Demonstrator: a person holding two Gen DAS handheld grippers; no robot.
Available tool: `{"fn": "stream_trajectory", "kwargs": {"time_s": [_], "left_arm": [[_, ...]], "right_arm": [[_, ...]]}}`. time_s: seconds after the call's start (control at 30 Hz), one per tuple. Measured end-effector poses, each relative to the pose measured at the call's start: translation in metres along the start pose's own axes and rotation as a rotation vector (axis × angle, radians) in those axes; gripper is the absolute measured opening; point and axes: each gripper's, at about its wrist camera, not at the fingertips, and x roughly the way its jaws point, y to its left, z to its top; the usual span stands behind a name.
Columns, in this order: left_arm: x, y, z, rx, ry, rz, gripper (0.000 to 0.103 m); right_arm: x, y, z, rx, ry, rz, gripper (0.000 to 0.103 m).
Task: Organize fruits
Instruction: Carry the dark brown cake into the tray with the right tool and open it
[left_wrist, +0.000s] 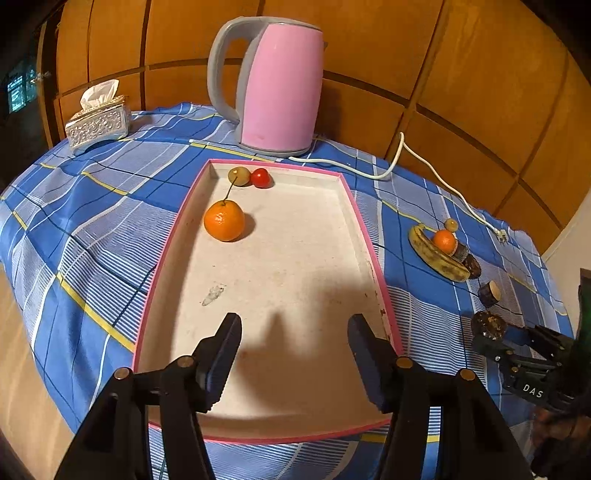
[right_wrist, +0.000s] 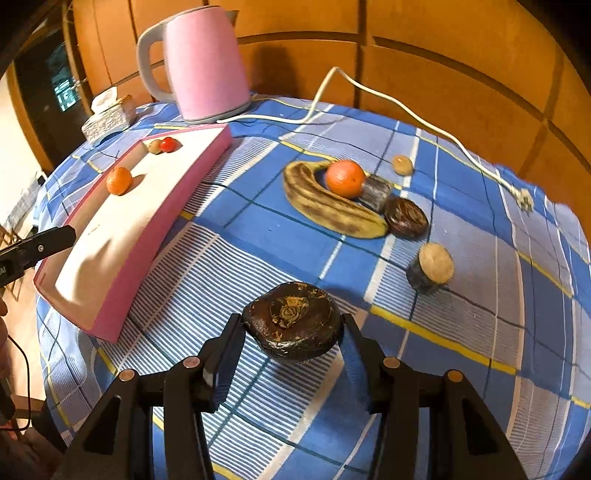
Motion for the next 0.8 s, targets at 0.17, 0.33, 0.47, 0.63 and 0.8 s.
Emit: {"fn": "stream_trajectory", "kwargs": {"time_s": [0.17, 0.33, 0.47, 0.63, 0.8], "left_arm": [[-0.004, 0.006, -0.001, -0.013, -0.011, 0.011, 0.061], [-0.007, 0.017, 0.0, -0.041, -0.017, 0.03, 0.061], [-0.008, 0.026, 0.0, -0.062, -0.021, 0.045, 0.061], [-0.007, 0.032, 0.0, -0.078, -0.019, 0.056, 0.061], [-0.004, 0.034, -0.003, -0.08, -0.01, 0.06, 0.061]], "right_arm": [[-0.003, 0.011, 0.011, -0.057, -0.009, 0.019, 0.052], [-0.005, 0.038, 0.032, -0.175, -0.018, 0.084, 0.052], [-0.002, 0.068, 0.053, -0.258, -0.034, 0.149, 0.052], [0.013, 0.095, 0.074, -0.287, -0.032, 0.201, 0.052], [0.038, 0.114, 0.102, -0.255, -0.03, 0.242, 0.053]]}}
